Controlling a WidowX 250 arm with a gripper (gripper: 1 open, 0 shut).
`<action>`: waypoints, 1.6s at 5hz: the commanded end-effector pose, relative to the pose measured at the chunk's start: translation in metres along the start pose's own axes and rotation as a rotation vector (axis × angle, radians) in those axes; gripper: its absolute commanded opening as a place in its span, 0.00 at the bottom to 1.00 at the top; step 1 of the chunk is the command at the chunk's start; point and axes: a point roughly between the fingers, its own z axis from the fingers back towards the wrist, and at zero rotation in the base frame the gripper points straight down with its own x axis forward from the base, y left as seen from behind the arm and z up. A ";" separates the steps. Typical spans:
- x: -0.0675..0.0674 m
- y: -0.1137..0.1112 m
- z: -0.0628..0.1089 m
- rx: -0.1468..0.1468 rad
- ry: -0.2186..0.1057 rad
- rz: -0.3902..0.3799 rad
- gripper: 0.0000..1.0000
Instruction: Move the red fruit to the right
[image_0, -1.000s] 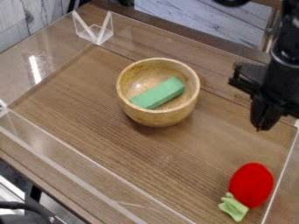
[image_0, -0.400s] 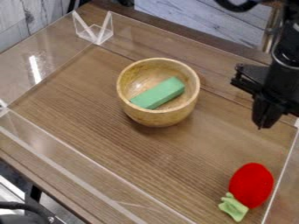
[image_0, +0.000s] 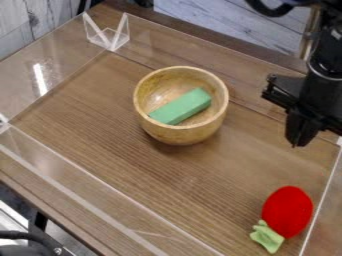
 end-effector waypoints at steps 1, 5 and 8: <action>0.013 0.001 0.011 -0.013 -0.052 0.014 0.00; 0.022 0.009 0.002 -0.006 -0.048 0.035 0.00; 0.026 0.012 -0.003 0.001 -0.046 0.041 0.00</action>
